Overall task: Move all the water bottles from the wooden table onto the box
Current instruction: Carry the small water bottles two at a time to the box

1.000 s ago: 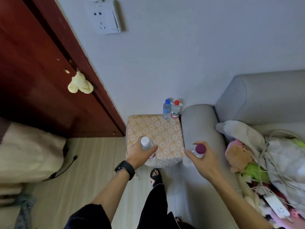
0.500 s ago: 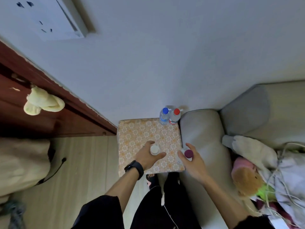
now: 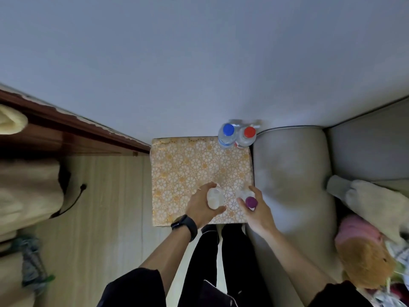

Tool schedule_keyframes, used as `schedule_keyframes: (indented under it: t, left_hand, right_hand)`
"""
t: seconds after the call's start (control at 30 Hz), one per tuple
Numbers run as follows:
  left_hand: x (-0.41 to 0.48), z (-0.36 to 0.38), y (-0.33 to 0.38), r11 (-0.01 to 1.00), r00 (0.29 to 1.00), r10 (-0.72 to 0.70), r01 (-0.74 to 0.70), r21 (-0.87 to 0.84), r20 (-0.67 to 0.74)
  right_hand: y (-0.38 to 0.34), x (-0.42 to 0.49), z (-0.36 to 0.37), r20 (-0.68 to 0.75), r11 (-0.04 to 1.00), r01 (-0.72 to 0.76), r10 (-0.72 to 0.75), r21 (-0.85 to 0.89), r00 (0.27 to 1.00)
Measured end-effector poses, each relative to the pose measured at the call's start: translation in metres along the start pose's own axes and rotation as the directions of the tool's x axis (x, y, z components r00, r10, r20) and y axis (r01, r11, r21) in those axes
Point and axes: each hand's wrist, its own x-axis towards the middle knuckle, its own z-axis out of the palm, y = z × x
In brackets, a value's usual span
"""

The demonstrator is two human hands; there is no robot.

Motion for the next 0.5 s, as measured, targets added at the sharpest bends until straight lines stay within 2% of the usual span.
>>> schedule_keyframes:
  t: [0.17, 0.27, 0.4, 0.5]
  left_hand:
    - [0.008, 0.004, -0.023, 0.998, 0.998, -0.062, 0.061, -0.02, -0.03]
    - [0.008, 0.004, -0.03, 0.998, 0.998, -0.061, 0.061, -0.017, -0.02]
    - [0.006, 0.004, -0.038, 0.997, 0.998, -0.066, 0.066, 0.026, -0.005]
    - [0.005, 0.009, -0.046, 0.995, 0.995, -0.087, 0.089, 0.036, -0.057]
  right_hand:
    - [0.016, 0.003, 0.004, -0.003, 1.0, -0.005, 0.005, -0.009, 1.0]
    - [0.029, 0.003, 0.005, -0.04, 1.0, -0.028, 0.028, -0.007, 0.999]
    - [0.033, 0.006, 0.004, -0.011, 0.995, -0.085, 0.085, -0.058, 0.996]
    - [0.036, 0.005, 0.005, -0.029, 0.988, -0.109, 0.106, -0.107, 0.994]
